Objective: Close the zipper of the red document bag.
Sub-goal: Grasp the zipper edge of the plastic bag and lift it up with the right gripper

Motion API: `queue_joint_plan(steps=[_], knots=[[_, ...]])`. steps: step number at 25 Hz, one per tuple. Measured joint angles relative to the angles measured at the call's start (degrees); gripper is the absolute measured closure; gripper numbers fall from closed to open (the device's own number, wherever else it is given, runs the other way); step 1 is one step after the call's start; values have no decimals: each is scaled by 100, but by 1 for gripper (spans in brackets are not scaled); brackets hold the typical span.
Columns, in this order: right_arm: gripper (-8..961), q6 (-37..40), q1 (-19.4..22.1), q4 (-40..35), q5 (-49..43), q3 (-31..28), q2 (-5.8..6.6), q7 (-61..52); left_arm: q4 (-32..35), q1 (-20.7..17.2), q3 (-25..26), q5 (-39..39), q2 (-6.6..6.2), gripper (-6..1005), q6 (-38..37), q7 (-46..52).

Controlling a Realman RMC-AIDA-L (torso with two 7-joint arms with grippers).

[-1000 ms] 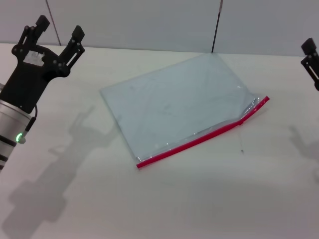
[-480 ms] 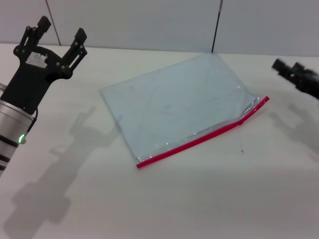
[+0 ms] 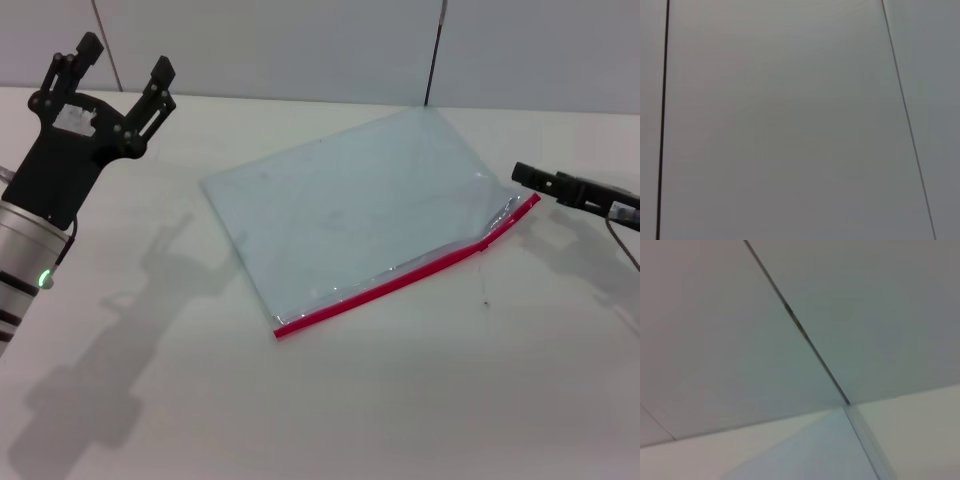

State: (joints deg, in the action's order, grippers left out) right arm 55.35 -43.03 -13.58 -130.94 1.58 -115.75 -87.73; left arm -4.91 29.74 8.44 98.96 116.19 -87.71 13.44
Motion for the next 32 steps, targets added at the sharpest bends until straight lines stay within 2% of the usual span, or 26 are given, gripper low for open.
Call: queue_joint_plan(steps=[11,19,25,32], knots=[[145,-592,-211,18,-619,149,0,-540,-11,20,0,0,0,154,-1,25],[153,-650,-345,96,-653,569,-12,-702,-11,53,0,2,0,153,-1,39],[158,-1115,-583,424,-653,830,-18,-705,-16,61,0,7,0,154,-1,43],[165,-1354,-646,513,-652,927,-27,-709,-18,67,0,9,0,153,-1,44]])
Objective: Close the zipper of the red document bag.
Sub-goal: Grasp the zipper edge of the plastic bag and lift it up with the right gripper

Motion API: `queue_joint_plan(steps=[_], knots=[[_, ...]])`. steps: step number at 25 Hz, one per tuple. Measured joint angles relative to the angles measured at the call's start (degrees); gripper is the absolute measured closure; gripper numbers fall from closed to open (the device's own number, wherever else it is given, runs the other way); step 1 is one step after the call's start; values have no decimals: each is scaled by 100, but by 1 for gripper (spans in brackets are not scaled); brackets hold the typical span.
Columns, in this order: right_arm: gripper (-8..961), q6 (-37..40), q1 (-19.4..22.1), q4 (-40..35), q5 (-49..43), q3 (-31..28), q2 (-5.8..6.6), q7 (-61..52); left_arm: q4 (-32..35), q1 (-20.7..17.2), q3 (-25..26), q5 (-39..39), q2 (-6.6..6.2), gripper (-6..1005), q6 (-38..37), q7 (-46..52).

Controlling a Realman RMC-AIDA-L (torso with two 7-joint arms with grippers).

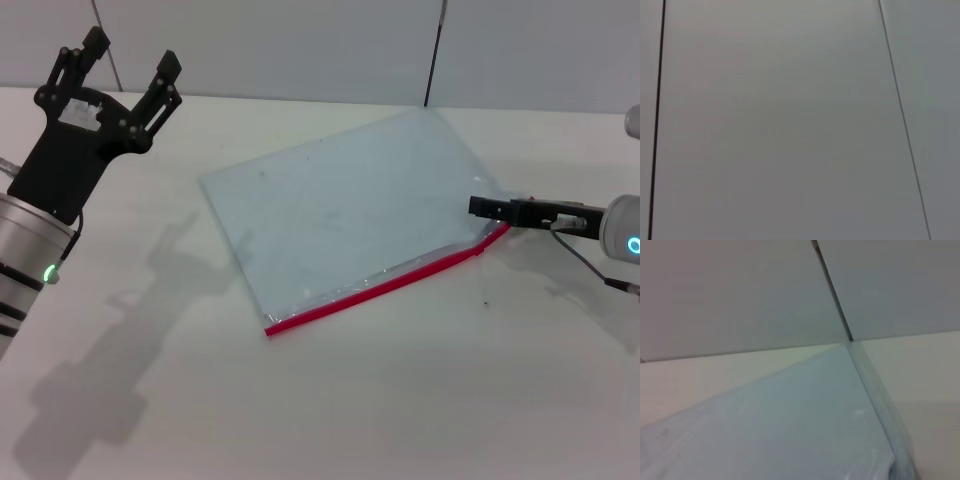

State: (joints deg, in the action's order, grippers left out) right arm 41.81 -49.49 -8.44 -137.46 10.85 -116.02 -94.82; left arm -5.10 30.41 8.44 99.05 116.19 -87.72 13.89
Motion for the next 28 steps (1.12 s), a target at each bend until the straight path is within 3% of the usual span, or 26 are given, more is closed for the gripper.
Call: queue_joint_plan(steps=[12,17,20,28], knots=[[177,-65,-53,75,0,78,-7,-2,0,0,0,0,0,154,0,0],[431,-56,-52,74,-6,113,-8,-2,0,0,0,0,0,154,0,0],[679,-33,-52,72,-8,202,-5,-2,0,0,0,0,0,153,0,0],[828,31,-57,70,-8,292,-6,31,0,0,0,0,0,154,0,0]])
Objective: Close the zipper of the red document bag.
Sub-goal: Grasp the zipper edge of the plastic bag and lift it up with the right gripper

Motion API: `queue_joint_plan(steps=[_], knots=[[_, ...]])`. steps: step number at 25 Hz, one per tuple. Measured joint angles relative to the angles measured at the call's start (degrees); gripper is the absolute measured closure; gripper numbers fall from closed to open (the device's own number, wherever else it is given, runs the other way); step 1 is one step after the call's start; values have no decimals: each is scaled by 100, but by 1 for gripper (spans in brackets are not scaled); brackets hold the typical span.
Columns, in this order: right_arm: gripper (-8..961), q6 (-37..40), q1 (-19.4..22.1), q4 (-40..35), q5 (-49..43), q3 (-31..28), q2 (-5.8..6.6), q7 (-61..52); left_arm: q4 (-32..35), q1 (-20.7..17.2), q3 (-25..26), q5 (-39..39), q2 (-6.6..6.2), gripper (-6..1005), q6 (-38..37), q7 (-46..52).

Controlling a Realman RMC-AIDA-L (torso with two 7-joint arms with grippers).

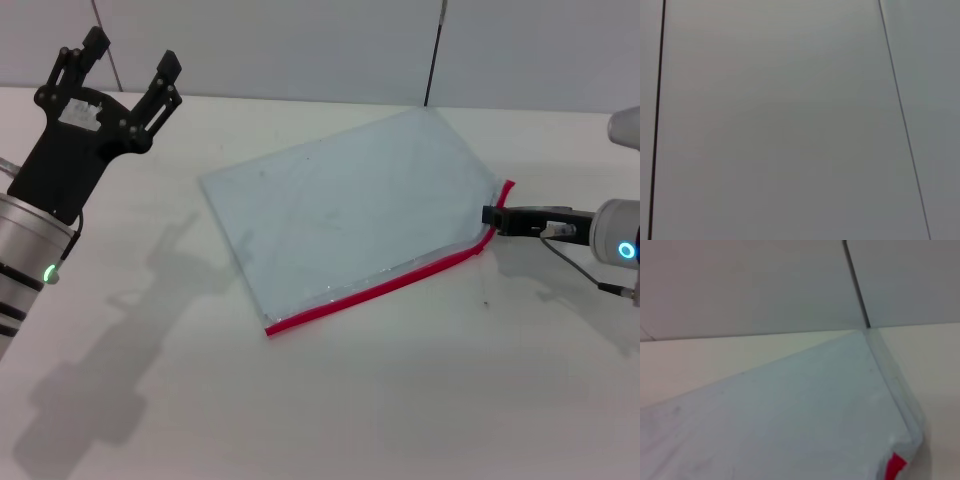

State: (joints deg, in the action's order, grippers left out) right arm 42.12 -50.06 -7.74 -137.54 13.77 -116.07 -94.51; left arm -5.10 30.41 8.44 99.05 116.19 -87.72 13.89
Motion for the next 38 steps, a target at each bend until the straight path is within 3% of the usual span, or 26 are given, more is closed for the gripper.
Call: queue_joint_plan(steps=[8,16,22,29,34,38], knots=[[940,368,12,-37,67,-56,-3,185,0,0,0,1,0,153,0,0],[939,851,0,-73,115,-111,13,209,9,35,0,240,0,153,51,-44],[939,956,-32,-49,354,-140,0,358,-3,204,0,939,5,153,432,-415],[938,965,-120,-10,383,-129,-13,396,-552,454,0,1318,25,154,1594,-1859],[937,964,-123,-8,386,-129,-13,398,-1044,637,63,1261,36,154,2697,-3045],[937,931,-125,-8,386,-129,-12,398,-1447,754,69,1001,60,153,3167,-3955]])
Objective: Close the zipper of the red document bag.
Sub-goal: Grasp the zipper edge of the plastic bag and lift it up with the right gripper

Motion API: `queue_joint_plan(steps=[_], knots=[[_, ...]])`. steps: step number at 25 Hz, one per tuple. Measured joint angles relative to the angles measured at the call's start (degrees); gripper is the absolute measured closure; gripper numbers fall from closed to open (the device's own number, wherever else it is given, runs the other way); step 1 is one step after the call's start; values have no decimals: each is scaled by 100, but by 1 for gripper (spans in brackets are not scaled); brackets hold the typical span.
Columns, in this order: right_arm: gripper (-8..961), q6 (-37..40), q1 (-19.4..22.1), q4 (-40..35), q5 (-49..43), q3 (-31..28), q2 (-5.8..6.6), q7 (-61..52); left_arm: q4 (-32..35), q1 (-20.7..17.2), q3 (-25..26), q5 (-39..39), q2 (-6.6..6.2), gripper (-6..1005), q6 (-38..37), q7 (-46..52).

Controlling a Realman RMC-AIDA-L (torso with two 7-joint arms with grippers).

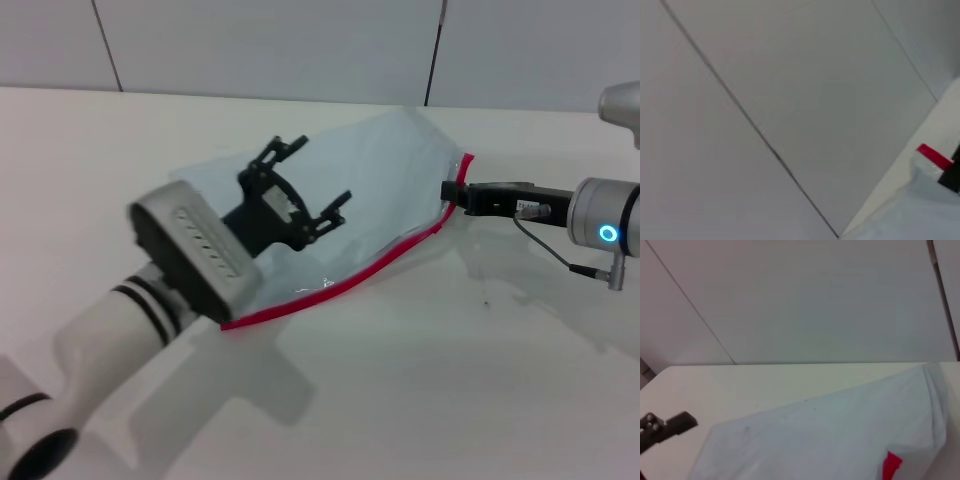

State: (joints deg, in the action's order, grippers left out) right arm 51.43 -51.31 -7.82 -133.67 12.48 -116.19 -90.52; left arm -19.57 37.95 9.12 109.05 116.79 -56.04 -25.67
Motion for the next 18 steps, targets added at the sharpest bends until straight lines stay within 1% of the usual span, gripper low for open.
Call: queue_joint_plan(steps=[1,2,4,6,7,10,14,16,18], knots=[[937,-6,0,0,0,0,0,-1,-140,29,3,-151,1,153,120,-273],[937,-16,-1,0,0,3,0,-5,-140,29,3,-151,1,153,120,-273],[937,-23,-1,0,0,11,0,-13,-530,84,7,-648,2,153,379,-1113],[936,-25,-1,0,0,15,1,-17,-924,93,10,-1131,2,153,470,-2026],[936,-27,1,0,0,9,4,-18,-963,92,10,-1170,2,153,473,-2099],[936,-32,6,0,0,3,7,-18,-1350,94,10,-1631,3,154,567,-2904],[936,-29,-7,0,0,0,8,-31,-1627,183,29,-2197,24,154,791,-3675],[935,3,-21,3,0,-4,4,-39,-1704,227,51,-2335,26,154,872,-3901],[935,18,-36,14,0,-9,2,-41,-1752,256,41,-2300,27,154,902,-3973]])
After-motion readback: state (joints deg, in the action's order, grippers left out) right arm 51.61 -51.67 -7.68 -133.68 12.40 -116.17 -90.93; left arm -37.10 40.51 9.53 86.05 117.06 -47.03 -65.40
